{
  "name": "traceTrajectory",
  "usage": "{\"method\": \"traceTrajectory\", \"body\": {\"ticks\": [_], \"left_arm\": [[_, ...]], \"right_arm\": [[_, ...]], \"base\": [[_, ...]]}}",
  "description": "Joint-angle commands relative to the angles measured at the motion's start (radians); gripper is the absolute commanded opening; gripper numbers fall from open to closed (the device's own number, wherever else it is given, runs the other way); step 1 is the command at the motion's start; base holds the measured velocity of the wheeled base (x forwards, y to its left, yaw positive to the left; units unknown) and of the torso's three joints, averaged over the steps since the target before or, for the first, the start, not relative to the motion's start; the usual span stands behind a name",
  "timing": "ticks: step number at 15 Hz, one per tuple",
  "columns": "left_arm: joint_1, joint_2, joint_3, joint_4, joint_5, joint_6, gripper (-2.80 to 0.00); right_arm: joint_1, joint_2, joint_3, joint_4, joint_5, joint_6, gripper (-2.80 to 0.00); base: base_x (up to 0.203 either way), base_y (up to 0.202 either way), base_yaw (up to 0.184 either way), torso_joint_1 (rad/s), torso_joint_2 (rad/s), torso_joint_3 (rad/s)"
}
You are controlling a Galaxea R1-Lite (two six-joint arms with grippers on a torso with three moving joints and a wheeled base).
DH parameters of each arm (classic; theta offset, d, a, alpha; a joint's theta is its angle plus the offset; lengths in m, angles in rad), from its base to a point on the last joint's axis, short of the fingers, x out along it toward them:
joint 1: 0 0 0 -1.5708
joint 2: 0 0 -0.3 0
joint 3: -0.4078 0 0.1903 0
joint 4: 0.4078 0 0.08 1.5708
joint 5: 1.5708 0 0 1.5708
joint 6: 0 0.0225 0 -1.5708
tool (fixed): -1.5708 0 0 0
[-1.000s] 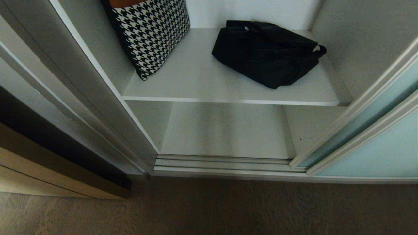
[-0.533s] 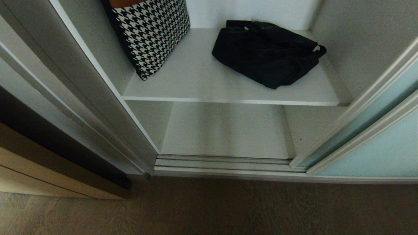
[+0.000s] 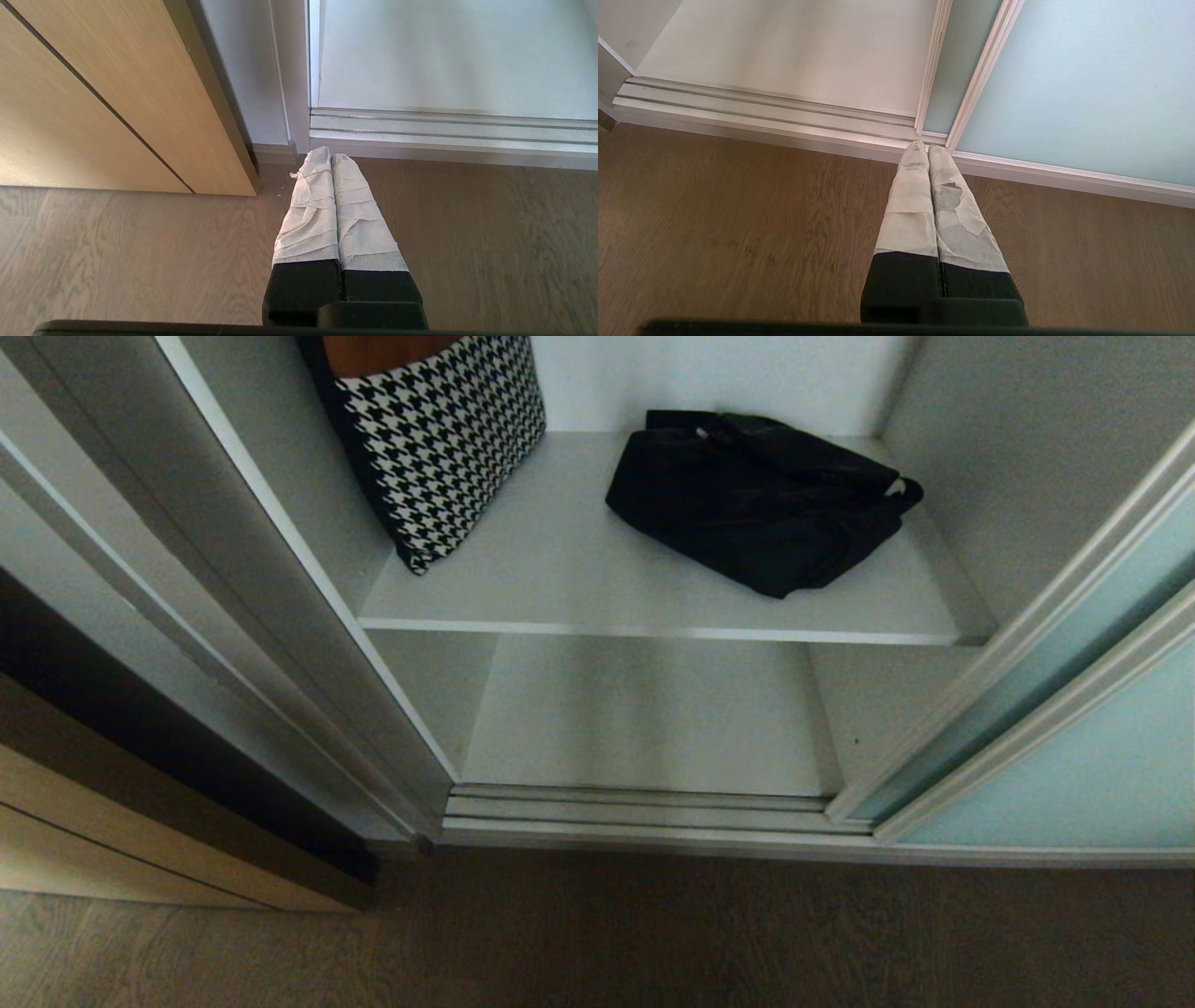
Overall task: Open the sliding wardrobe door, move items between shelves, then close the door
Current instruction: Close the door
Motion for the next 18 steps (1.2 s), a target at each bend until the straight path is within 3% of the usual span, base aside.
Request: {"method": "traceTrajectory", "body": {"ticks": [1,18], "left_arm": [[0.0,0.002,0.0,0.0,0.0,0.003,-2.8],[0.0,0.002,0.0,0.0,0.0,-0.015,-2.8]], "right_arm": [[0.001,0.0,0.001,0.0,0.001,-0.001,-2.8],[0.001,0.0,0.002,0.003,0.001,-0.016,-2.8]], "base": [[0.0,0.0,0.0,0.0,0.0,0.0],[0.0,0.0,0.0,0.001,0.0,0.013]]}}
